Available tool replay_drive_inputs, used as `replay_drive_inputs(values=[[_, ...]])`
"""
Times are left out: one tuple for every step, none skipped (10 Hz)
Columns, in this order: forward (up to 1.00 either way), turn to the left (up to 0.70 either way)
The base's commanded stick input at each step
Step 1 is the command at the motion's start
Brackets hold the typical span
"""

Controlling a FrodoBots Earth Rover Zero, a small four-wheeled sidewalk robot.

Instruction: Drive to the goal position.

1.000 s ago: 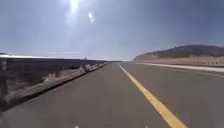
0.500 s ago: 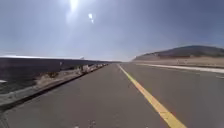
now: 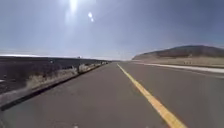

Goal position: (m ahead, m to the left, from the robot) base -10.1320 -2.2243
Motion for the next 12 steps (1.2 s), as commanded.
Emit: replay_drive_inputs(values=[[0.85, 0.0], [0.85, 0.0], [0.85, 0.0], [0.85, 0.0], [0.85, 0.0], [0.85, 0.0], [0.85, 0.0], [0.85, 0.0], [0.85, 0.0], [0.85, 0.0], [0.85, 0.0], [0.85, 0.0]])
